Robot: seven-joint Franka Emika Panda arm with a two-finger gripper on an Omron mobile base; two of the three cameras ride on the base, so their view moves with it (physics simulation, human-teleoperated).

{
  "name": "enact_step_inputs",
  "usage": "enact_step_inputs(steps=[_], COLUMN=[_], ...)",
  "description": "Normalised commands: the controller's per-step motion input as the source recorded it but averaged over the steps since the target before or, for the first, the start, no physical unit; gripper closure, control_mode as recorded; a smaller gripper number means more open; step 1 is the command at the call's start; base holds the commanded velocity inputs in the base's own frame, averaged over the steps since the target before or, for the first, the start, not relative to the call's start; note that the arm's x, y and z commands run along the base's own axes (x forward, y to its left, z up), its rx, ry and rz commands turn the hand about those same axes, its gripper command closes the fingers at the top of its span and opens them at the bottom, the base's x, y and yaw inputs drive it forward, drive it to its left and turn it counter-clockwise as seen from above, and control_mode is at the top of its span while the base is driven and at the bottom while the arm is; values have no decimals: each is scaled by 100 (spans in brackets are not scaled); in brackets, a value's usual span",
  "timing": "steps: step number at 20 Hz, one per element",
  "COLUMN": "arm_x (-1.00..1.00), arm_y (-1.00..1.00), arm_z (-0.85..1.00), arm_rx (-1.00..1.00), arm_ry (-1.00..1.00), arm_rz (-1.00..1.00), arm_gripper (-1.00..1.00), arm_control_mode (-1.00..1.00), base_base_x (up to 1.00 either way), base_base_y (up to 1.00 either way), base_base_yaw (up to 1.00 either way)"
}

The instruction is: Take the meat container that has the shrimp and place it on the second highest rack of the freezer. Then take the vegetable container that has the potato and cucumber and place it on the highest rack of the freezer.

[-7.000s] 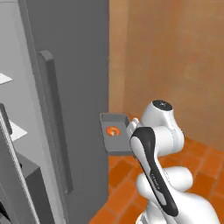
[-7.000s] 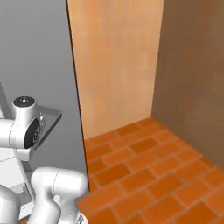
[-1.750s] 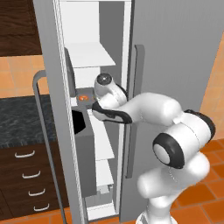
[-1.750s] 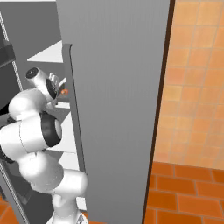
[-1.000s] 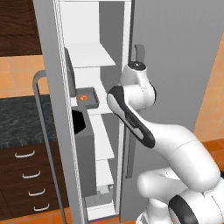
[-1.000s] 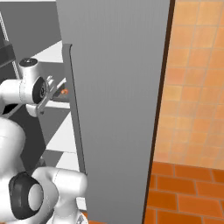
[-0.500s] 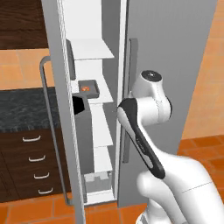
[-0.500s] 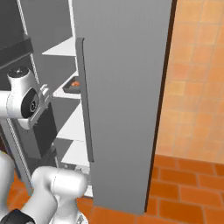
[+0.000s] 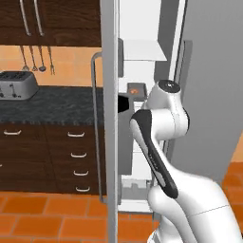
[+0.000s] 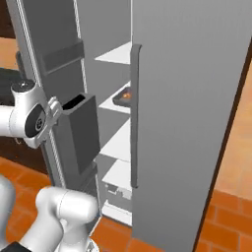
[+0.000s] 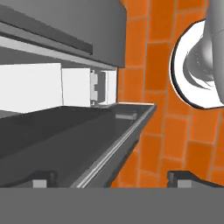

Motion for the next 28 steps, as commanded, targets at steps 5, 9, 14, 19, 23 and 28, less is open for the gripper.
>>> enact_step_inputs(steps=[5, 9, 14, 19, 23, 28], arm_x=[0, 0, 0, 0, 0, 0], arm_y=[0, 0, 0, 0, 0, 0], arm_z=[0, 0, 0, 0, 0, 0], arm_rx=[0, 0, 0, 0, 0, 0], arm_ry=[0, 0, 0, 0, 0, 0], arm_rz=[0, 0, 0, 0, 0, 0], arm_gripper=[-100, -100, -100, -100, -100, -100], arm_control_mode=[100, 100, 100, 100, 100, 100], base_base_x=[-1, -23, 0, 68, 100, 100], base_base_y=[4, 0, 5, 1, -75, -67], base_base_yaw=[99, 93, 100, 65, 9, -3])
